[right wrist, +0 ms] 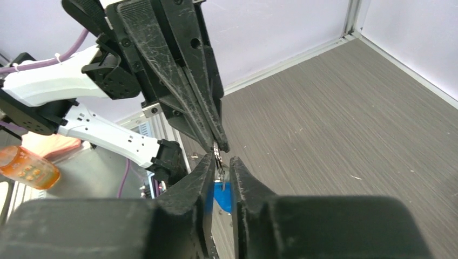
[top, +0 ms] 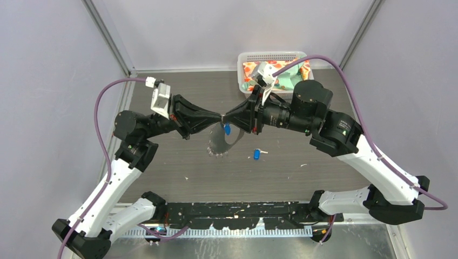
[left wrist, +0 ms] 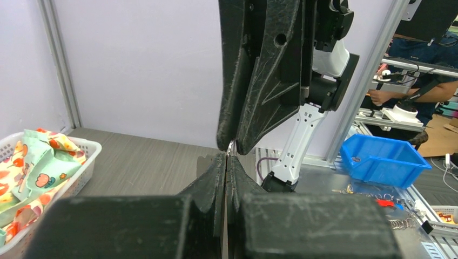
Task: Put the keys on the keyring
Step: Adjust the key on the keyring.
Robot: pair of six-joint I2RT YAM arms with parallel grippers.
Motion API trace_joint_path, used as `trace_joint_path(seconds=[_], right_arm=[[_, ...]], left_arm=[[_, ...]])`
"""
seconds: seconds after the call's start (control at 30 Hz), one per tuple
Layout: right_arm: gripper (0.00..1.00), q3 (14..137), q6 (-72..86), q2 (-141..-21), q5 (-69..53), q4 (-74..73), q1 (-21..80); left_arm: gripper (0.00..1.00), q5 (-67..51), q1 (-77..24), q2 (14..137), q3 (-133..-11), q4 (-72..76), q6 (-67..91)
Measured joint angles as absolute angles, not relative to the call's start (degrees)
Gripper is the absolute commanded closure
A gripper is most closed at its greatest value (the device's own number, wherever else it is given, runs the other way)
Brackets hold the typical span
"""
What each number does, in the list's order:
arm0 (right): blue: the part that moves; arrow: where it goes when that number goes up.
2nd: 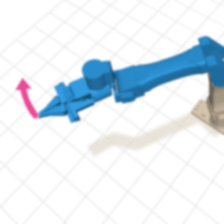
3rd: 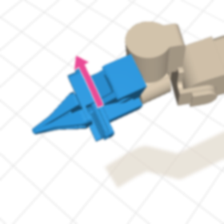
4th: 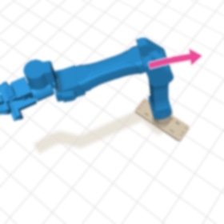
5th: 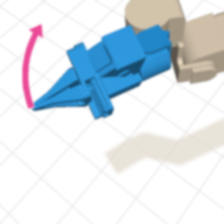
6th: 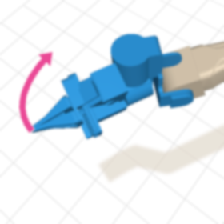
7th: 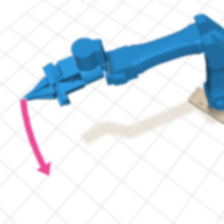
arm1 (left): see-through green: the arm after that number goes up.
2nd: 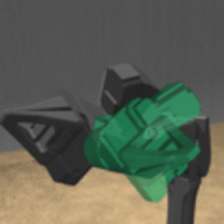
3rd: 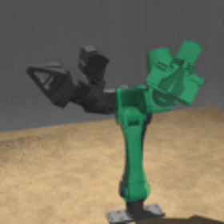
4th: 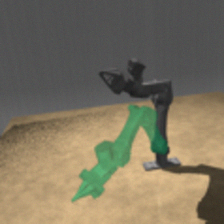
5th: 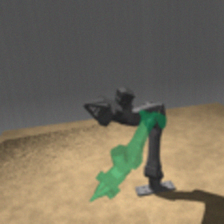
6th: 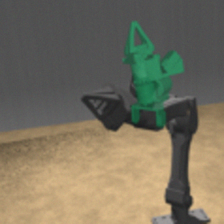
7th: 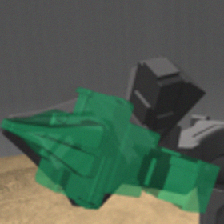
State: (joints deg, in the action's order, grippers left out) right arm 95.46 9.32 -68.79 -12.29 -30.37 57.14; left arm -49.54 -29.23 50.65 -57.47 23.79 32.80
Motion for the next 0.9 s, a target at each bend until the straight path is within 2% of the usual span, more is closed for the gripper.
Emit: trace_joint_path(seconds=[0.13, 0.17, 0.23, 0.33, 0.4, 0.5, 0.63, 0.77, 0.9], right_arm=[[0.82, 95.5, 9.2, -69.0, -13.2, -30.2, 57.1], [0.85, 95.5, 9.2, -69.1, -13.4, -30.2, 57.1], [0.97, 95.5, 9.2, -69.4, -13.7, -30.2, 57.1], [0.99, 95.5, 8.7, -69.8, -13.8, -30.6, 57.1], [0.99, 96.2, 8.5, -70.1, -13.8, -31.7, 57.0], [0.99, 98.5, 8.2, -71.2, -14.0, -35.3, 56.8], [0.99, 102.8, 7.6, -73.6, -15.7, -42.1, 56.5], [0.99, 107.7, 6.5, -77.2, -19.7, -49.5, 56.4], [0.99, 112.5, 5.6, -81.1, -24.3, -55.7, 56.4]], left_arm=[[1.0, -49.6, -29.2, 50.9, -57.5, 23.8, 32.8], [1.0, -49.5, -29.2, 50.9, -57.5, 23.8, 32.8], [1.0, -49.5, -29.2, 51.0, -57.5, 23.7, 32.8], [0.98, -49.6, -29.1, 51.2, -57.5, 23.3, 32.8], [0.81, -50.0, -29.1, 51.4, -57.5, 23.2, 32.8], [0.65, -51.6, -29.1, 51.5, -57.5, 22.7, 31.6], [0.54, -57.0, -29.1, 51.6, -57.6, 20.1, 28.6], [0.53, -65.1, -29.1, 52.8, -58.7, 15.0, 23.3], [0.58, -70.8, -29.1, 54.3, -60.8, 6.7, 15.9]])
